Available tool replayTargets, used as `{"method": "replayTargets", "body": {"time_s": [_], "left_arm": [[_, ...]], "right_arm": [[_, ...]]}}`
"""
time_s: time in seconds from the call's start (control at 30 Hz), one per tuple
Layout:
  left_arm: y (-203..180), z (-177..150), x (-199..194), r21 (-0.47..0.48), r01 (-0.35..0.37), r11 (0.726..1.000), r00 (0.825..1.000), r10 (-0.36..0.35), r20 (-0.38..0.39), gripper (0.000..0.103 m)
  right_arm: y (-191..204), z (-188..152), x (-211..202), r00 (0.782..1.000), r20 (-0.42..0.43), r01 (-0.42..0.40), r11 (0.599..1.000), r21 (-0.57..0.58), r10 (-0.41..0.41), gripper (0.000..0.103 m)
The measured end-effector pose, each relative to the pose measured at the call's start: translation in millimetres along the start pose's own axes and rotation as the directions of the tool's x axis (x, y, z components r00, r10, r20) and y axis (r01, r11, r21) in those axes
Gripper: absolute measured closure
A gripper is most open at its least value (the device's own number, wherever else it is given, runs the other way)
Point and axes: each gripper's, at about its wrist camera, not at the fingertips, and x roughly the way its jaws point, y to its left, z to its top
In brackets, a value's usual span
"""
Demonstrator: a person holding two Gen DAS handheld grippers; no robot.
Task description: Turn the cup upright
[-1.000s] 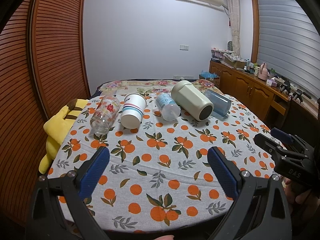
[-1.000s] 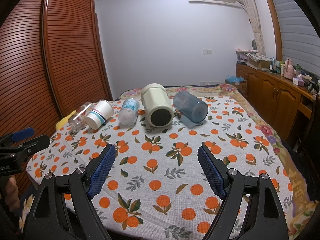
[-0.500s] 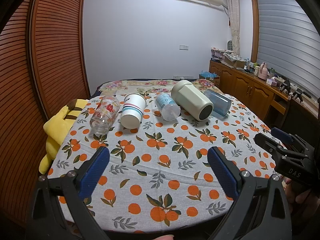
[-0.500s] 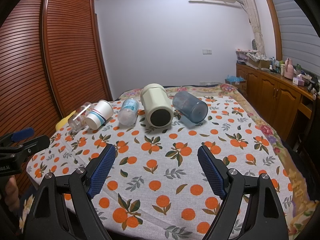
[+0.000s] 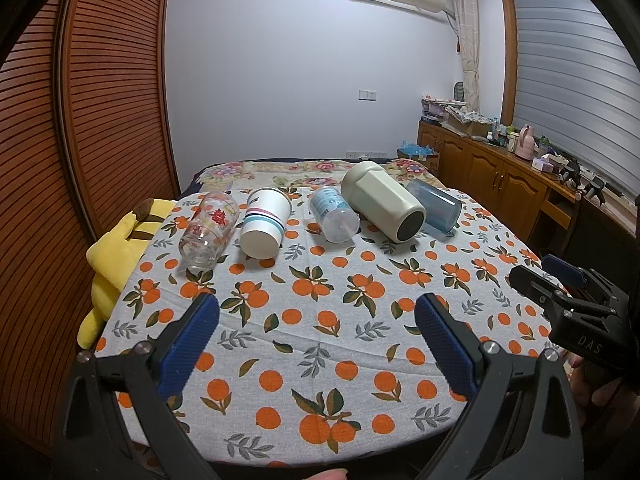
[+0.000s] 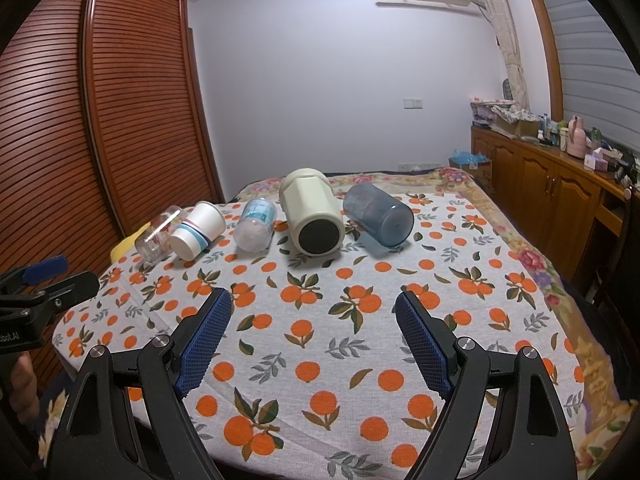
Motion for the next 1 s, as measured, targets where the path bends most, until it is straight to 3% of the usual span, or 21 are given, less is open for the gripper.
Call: {"method": "replayTargets", "body": {"time_s": [0.87,1.0], "left_arm": [[-0.3,0.8,5.1,-0.001,0.004,1.0,1.0,-0.004,-0.019,0.004],[1.6,1.3,10.7,0.018,0.005,1.0,1.0,-0.004,-0.026,0.004]], "right_arm": [[9.1,-2.5,2.9,1.0,-0.002,-0.001,1.0,0.001,0.001,0.017],[-3.3,0.7,2.3,1.0,-0.017,0.007,1.0,-0.01,-0.007,0.017]]}}
